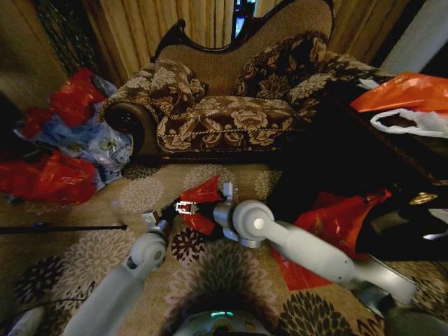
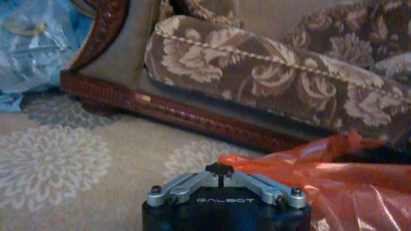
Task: Place a garbage bag over the trash bin.
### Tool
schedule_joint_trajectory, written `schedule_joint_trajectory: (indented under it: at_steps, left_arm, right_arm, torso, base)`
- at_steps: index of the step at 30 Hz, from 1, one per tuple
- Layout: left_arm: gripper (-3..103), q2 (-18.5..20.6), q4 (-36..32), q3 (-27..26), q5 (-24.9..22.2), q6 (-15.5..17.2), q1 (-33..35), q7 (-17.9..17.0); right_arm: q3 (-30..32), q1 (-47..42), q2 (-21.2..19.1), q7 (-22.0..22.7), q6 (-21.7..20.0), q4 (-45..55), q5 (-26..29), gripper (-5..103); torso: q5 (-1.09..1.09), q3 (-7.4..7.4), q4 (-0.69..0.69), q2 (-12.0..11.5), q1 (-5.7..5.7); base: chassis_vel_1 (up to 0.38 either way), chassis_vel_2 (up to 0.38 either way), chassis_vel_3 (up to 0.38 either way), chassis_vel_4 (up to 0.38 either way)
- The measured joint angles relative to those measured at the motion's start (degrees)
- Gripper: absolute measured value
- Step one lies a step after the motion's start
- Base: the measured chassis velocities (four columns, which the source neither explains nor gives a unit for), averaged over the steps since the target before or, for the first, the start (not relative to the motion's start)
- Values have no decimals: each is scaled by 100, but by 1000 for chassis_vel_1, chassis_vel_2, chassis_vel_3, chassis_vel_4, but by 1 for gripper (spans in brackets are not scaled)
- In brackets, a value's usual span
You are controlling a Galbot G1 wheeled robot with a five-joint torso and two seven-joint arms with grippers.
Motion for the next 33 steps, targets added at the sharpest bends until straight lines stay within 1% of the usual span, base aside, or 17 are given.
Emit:
schedule_joint_trajectory:
  at_steps: [4, 7, 8, 10, 11, 12, 13, 15, 17, 20, 21, 23, 24, 26, 28, 31, 33]
  left_arm:
    - [0, -8, 81, -86, -21, -218, -2, 60]
    - [0, -4, 155, -99, -39, -515, -17, 78]
    - [0, -4, 155, -99, -39, -515, -17, 78]
    - [0, -9, 204, -84, -42, -703, -34, 104]
    - [0, -11, 219, -75, -42, -752, -32, 126]
    - [0, -11, 219, -75, -42, -752, -32, 126]
    - [0, -10, 230, -69, -38, -777, -25, 154]
    - [0, -2, 248, -35, -29, -784, -12, 175]
    - [0, 1, 251, -24, -24, -785, -12, 178]
    - [0, 25, 270, 46, 25, -785, -40, 205]
    - [0, 25, 270, 46, 25, -785, -40, 205]
    - [0, 33, 275, 87, 65, -780, -65, 234]
    - [0, 33, 275, 87, 65, -780, -65, 234]
    - [0, 34, 281, 105, 101, -774, -72, 265]
    - [0, 28, 285, 108, 124, -773, -71, 281]
    - [0, 7, 284, 109, 149, -771, -58, 300]
    - [0, -4, 280, 108, 160, -768, -39, 311]
  right_arm:
    - [351, -42, -196, -175, -44, 65, -54, 100]
    - [744, -277, -496, -572, -192, -25, -493, 100]
    - [744, -277, -496, -572, -192, -25, -493, 100]
    - [953, -622, -727, -925, -251, -184, -935, 100]
    - [1045, -852, -798, -1060, -256, -271, -1065, 100]
    - [1045, -852, -798, -1060, -256, -271, -1065, 100]
    - [1128, -1080, -806, -1124, -257, -347, -1109, 100]
    - [1277, -1427, -611, -1111, -248, -526, -1072, 100]
    - [1307, -1493, -533, -1101, -235, -587, -1062, 100]
    - [1464, -1648, -67, -1106, -172, -1071, -1002, 100]
    - [1464, -1648, -67, -1106, -172, -1071, -1002, 100]
    - [1563, -1605, 126, -1142, -201, -1425, -770, 100]
    - [1563, -1605, 126, -1142, -201, -1425, -770, 100]
    - [1585, -1531, 208, -1112, -254, -1614, -427, 100]
    - [1575, -1505, 253, -1098, -272, -1730, -320, 100]
    - [1527, -1479, 371, -1118, -297, -1977, -306, 100]
    - [1450, -1447, 526, -1145, -299, -2216, -406, 100]
  torso:
    - [0, 0, 1, 0, 0]
    - [0, 0, 0, 0, 0]
    - [0, 0, 0, 0, 0]
    - [0, 0, 0, 0, 0]
    - [0, 0, -1, 0, 0]
    - [0, 0, -1, 0, 0]
    - [1, 0, -2, 0, 0]
    - [0, 0, -2, 0, 0]
    - [0, 0, -1, 0, 0]
    - [0, 1, 1, 0, 0]
    - [0, 1, 1, 0, 0]
    - [-1, 1, 1, 0, 0]
    - [-1, 1, 1, 0, 0]
    - [-1, 1, 0, 0, 0]
    - [-2, 1, 0, 0, 0]
    - [-1, 1, 0, 0, 0]
    - [-1, 1, 0, 0, 0]
  base:
    - [0, 0, 0, 0]
    - [0, 0, 0, 0]
    - [0, 0, 0, 0]
    - [0, 0, 0, 0]
    - [0, 0, 0, 0]
    - [0, 0, 0, 0]
    - [0, 0, 0, 0]
    - [0, 0, 0, 0]
    - [0, 0, 0, 0]
    - [0, 0, 0, 0]
    - [0, 0, 0, 0]
    - [0, 0, 0, 0]
    - [0, 0, 0, 0]
    - [0, 0, 0, 0]
    - [0, 0, 0, 0]
    - [0, 0, 0, 0]
    - [0, 0, 0, 0]
